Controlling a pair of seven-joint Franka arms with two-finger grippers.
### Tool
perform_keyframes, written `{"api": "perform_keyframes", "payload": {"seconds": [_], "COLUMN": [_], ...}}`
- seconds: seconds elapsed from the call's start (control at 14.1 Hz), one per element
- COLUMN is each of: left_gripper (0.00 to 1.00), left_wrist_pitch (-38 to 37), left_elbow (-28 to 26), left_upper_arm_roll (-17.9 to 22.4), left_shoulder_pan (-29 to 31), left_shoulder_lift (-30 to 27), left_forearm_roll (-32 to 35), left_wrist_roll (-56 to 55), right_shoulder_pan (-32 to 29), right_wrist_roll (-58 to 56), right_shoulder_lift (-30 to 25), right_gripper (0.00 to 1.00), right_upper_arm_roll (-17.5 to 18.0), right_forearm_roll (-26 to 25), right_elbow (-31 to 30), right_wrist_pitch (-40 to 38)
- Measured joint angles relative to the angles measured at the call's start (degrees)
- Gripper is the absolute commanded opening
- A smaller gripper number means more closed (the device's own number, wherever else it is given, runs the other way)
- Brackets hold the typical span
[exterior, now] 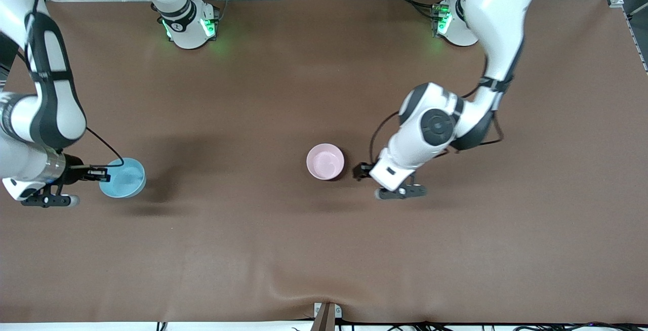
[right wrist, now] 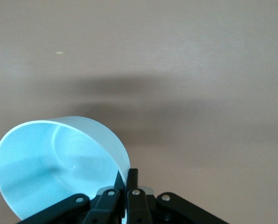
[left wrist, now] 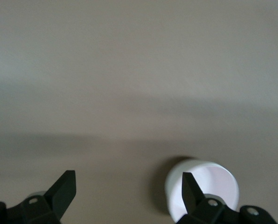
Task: Stack pink and blue bowls on white bowl
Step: 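Open the left gripper and withdraw while the right gripper lifts the blue bowl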
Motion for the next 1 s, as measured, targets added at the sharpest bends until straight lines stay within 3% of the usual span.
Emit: {"api": "perform_keyframes", "payload": {"seconds": [0.21,0.43,0.71,1.0], "left_gripper": [1.00,1.00,1.00,1.00], "left_wrist_pitch": [-4.23,-10.20,-16.46,-27.88], "left_elbow": [0.31,2.64,3.87,4.89], "left_upper_arm_roll": [0.04,0.11,-0.25,2.52], "left_shoulder_pan": [4.23,9.82,18.02,18.84], "left_shoulder_lift": [-3.64,-5.82,-8.19,-14.54], "left_forearm_roll": [2.19,2.51,2.52,2.51], "left_wrist_roll": [0.02,4.68,15.51,19.32], "right_shoulder_pan": [0.39,3.33,13.14,25.28], "right_wrist_roll": [0.02,2.47,17.07,34.15], "right_shoulder_lift": [-3.53,-3.89,-3.86,-3.70], "right_gripper": [0.00,0.00,0.00,0.00], "right_upper_arm_roll": [2.87,3.48,3.82,4.09], "right_forearm_roll": [5.83,10.47,11.22,11.48], "right_elbow": [-0.01,-0.23,-0.74,-0.83], "right_wrist_pitch": [-4.80,-5.88,-4.48,-0.92]}}
